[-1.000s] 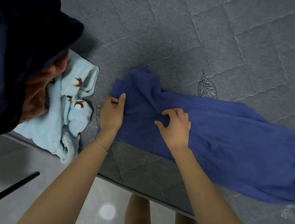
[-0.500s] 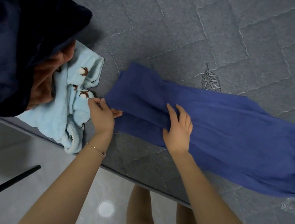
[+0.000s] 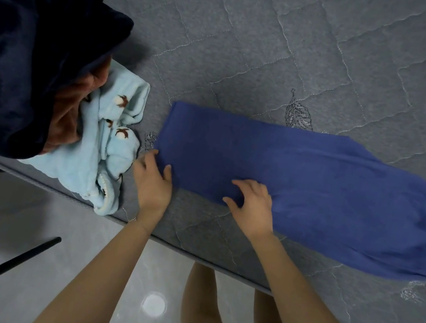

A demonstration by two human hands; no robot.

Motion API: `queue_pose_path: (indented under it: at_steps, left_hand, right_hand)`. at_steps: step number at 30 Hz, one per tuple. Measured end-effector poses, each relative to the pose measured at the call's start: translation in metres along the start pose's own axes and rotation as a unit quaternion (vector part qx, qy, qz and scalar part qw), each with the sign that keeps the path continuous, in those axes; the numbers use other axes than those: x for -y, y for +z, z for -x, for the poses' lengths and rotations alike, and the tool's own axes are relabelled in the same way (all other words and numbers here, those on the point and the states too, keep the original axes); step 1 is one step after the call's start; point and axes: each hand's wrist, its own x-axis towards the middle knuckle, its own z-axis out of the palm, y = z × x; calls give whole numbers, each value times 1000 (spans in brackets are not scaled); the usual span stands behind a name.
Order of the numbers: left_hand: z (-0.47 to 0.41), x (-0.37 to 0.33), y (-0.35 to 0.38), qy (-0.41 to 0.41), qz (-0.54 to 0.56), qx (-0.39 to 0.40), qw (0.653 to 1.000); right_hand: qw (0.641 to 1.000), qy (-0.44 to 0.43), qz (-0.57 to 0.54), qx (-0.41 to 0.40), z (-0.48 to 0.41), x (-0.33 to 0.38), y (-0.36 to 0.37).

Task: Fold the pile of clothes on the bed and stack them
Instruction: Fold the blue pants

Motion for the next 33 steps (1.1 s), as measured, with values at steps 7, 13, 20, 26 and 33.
queue_pose_path:
  at_steps: [7,13,20,26,33]
  left_hand:
    - [15,-53,21,187,-169,37,967]
    - [37,-107,68,316,-241,79,914]
    - [89,-163,146,369,-285,125,876]
    - [138,-194,211,395,-304,158,853]
    - [184,-221,280,427,-327,187,822]
  right_hand:
    - [995,26,55,-78,-15,-9,-47]
    - [988,103,57,-100,0,-64,-98]
    - [977,164,43,-127,35,-152,-138]
    - [967,214,14,-140,61,-226,-167]
    - [965,235,23,-114,78,-308,-201]
